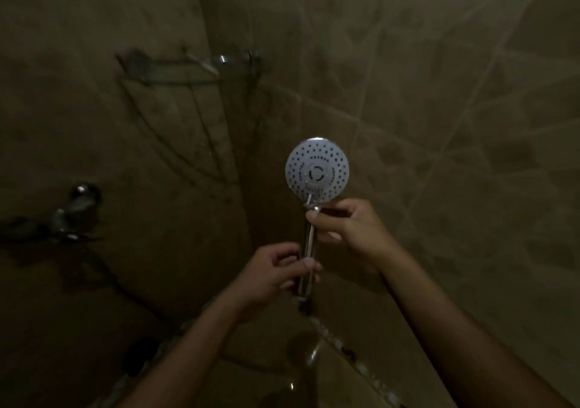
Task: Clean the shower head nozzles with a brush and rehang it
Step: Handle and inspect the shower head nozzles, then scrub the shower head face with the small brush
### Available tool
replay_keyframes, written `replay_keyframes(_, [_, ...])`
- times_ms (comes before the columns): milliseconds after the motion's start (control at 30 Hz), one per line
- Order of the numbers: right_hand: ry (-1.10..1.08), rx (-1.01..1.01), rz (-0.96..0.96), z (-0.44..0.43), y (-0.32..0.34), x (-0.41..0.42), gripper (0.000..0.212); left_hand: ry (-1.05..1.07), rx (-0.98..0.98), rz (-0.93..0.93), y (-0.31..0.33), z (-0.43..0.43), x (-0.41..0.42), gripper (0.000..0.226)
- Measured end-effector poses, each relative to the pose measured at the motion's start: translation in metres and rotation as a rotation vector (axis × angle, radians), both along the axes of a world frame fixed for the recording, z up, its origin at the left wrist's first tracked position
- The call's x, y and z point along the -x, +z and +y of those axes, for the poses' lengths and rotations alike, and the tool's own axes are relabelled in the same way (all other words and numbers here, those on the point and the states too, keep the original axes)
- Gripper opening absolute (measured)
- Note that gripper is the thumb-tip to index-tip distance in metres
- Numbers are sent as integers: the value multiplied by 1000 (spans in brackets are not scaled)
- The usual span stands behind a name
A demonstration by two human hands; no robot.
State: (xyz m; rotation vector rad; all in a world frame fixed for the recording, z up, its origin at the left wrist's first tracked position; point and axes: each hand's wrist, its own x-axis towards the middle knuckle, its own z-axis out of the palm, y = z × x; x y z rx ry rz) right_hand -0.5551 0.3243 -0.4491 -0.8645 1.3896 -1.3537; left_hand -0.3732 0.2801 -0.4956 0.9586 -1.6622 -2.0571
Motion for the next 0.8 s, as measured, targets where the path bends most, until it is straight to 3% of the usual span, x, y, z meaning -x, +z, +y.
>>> replay_keyframes(167, [84,55,33,-24,71,-27,19,75,69,66,65,-8,-32,14])
replay_keyframes(400, [169,143,77,-82,125,-90,21,250,14,213,119,-48,-82,42])
replay_keyframes(567, [242,145,198,-131,154,-127,29,295,60,251,140,-89,-114,18])
replay_keyframes(700, [279,87,192,-173,178,-155,24,308,176,222,150,-133,-140,16])
replay_keyframes(800, [363,36,303,-202,189,-165,16,320,235,201,150,-164,-160,16])
